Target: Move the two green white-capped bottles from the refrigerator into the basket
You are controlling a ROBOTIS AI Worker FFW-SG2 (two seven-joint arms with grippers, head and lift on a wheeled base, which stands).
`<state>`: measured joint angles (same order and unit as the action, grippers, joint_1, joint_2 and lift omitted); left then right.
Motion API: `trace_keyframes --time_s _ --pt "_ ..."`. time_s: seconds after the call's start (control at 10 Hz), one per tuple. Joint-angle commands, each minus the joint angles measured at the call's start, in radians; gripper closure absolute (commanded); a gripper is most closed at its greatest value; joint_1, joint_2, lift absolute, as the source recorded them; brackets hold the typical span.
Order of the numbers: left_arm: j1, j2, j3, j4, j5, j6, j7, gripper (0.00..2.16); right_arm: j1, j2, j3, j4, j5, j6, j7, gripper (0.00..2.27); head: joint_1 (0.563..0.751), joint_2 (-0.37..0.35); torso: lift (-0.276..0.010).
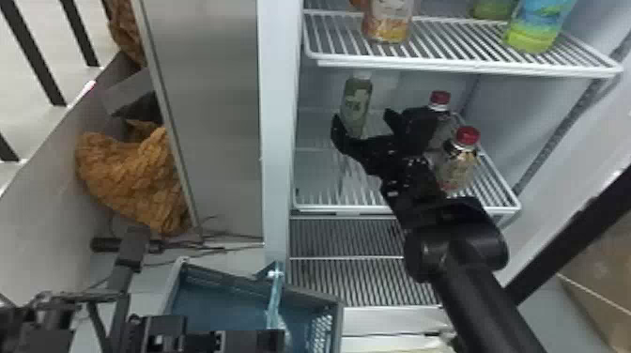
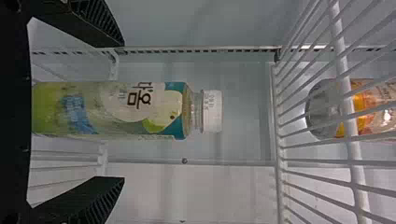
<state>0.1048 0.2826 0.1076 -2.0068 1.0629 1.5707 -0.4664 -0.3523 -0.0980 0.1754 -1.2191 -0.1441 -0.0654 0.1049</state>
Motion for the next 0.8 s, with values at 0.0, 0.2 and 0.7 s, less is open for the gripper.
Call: trace_keyframes --time_s 0.0,0.2,0.7 --pt "-0.002 0.0 0.0 0.003 0.002 0.001 0.0 1.18 -0.036 -0.002 0.014 0.045 -0.005 -0.003 -0.002 0.0 0.695 -0.116 -0.263" --pt "-0.007 0.0 -0.002 0.005 0.002 0.001 0.0 1.18 -0.082 -0.003 0.036 0.101 -0.009 -0.003 -0.01 0.0 0.695 -0.114 -0.263" --pt "-0.012 0.0 -0.006 0.008 0.002 0.001 -0.001 1.18 -0.151 -0.005 0.094 0.204 -0.063 0.004 -0.011 0.96 0.695 -0.099 -0.263"
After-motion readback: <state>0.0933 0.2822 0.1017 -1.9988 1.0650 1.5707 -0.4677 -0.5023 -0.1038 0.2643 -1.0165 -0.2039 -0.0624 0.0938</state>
